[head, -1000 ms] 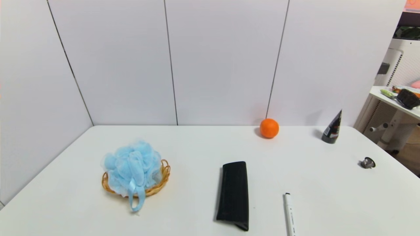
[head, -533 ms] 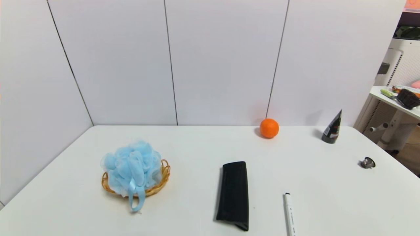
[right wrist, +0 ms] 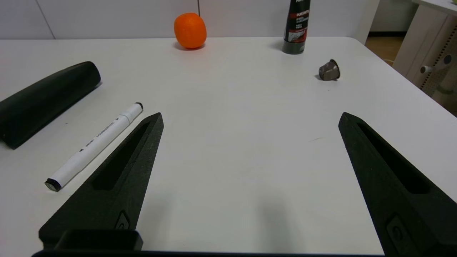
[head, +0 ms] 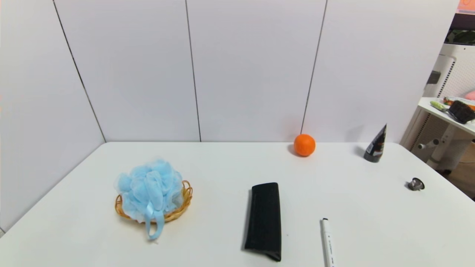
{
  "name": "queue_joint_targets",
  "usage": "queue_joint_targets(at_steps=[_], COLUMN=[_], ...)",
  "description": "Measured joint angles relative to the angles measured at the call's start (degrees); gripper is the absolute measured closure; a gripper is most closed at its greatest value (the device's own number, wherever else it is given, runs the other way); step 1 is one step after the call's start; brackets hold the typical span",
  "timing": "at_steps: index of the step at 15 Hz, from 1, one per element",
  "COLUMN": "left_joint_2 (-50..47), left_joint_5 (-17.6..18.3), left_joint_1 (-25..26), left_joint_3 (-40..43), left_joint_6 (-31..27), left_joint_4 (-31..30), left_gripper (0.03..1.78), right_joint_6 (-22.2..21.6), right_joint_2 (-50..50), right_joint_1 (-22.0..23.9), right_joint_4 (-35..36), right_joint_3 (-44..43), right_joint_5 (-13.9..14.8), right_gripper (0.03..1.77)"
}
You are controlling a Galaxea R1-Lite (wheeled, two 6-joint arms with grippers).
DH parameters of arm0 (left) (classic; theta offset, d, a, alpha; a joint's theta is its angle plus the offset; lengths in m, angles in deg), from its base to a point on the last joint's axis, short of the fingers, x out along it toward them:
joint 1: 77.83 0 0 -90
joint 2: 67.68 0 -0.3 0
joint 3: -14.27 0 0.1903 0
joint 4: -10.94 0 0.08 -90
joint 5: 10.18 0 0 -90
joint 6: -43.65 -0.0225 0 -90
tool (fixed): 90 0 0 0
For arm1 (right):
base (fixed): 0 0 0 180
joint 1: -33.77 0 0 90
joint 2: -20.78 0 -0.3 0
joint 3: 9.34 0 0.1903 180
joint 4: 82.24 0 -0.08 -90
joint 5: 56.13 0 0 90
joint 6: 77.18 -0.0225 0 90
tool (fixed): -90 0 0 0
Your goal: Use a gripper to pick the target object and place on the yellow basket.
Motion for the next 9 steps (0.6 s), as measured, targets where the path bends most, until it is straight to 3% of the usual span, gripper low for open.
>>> queue_joint_targets(at_steps=[9], left_joint_2=[0.0], left_joint_5=[0.0], left_joint_1=[0.0], left_joint_3=[0.0], left_joint_6=[0.0], left_joint_4=[0.0], left_gripper=[0.12], right_joint_6=[0.0], right_joint_2=[0.0], right_joint_1=[0.0], right_joint_4=[-0.1], right_joint_3=[0.0], right_joint_5=[0.0], right_gripper=[0.11])
